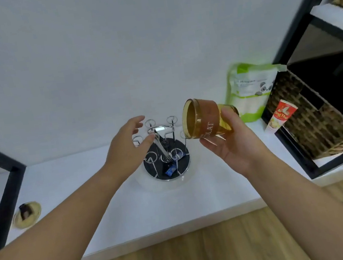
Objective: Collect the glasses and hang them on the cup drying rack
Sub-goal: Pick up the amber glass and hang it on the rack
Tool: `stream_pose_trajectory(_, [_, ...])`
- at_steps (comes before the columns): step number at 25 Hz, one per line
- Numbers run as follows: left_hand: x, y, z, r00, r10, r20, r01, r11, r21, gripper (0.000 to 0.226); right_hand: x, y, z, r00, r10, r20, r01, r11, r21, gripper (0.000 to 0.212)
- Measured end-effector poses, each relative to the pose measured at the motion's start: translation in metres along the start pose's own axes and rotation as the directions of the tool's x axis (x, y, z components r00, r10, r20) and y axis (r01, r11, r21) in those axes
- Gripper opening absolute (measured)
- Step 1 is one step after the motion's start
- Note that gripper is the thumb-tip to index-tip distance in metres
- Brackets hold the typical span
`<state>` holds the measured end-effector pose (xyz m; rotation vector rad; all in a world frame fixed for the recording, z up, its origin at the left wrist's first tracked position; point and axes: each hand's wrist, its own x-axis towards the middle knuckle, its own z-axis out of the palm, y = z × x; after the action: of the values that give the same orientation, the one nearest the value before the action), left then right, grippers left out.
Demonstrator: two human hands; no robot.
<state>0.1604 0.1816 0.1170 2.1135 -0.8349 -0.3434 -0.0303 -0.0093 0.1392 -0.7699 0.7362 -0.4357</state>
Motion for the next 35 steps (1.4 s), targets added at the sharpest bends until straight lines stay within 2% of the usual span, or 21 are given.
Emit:
stream_pose_trajectory(2, [-0.001,-0.016,0.018,1.000,-0.007,-0.025,0.008,0.999,0.034,0.032,0.013,0.013,-0.012,1.000,-0.014,-0.024,0.013,0.998,-0.064,0.037])
stream_pose_trajectory(4, [-0.004,-0.031,0.031,0.999,-0.017,-0.032,0.020,0.997,0.080,0.018,0.022,0.021,-0.021,0.996,-0.077,-0.040,0.069,0.983,-0.169,0.035])
stream_pose_trajectory(8, [-0.012,-0.055,0.050,0.999,-0.031,-0.031,0.035,0.988,0.153,0.029,0.033,0.035,-0.024,0.979,-0.199,-0.041,0.163,0.887,-0.432,0.061])
stream_pose_trajectory(10, [-0.016,-0.061,0.055,0.998,-0.034,-0.047,0.042,0.985,0.165,0.030,0.033,0.043,-0.020,0.959,-0.281,0.044,0.249,0.754,-0.607,0.067])
stream_pose_trajectory(13, [-0.019,-0.064,0.056,0.997,-0.029,-0.077,0.040,0.988,0.150,0.028,0.033,0.054,-0.009,0.913,-0.322,0.249,0.372,0.413,-0.831,0.080])
stream_pose_trajectory(15, [-0.019,-0.067,0.056,0.996,-0.022,-0.085,0.034,0.989,0.145,0.029,0.036,0.064,-0.003,0.888,-0.308,0.342,0.416,0.217,-0.883,0.086])
stream_pose_trajectory(19, [-0.020,-0.070,0.056,0.995,-0.028,-0.091,0.041,0.988,0.147,0.030,0.041,0.080,0.005,0.877,-0.243,0.415,0.437,0.044,-0.898,0.087])
stream_pose_trajectory(25, [-0.019,-0.073,0.057,0.997,-0.007,-0.083,0.021,0.984,0.174,0.031,0.056,0.103,0.000,0.905,-0.147,0.399,0.394,-0.064,-0.917,0.084])
stream_pose_trajectory(35, [-0.020,-0.074,0.055,0.996,0.008,-0.090,0.009,0.982,0.187,0.032,0.063,0.121,0.008,0.913,-0.165,0.374,0.374,-0.031,-0.927,0.088])
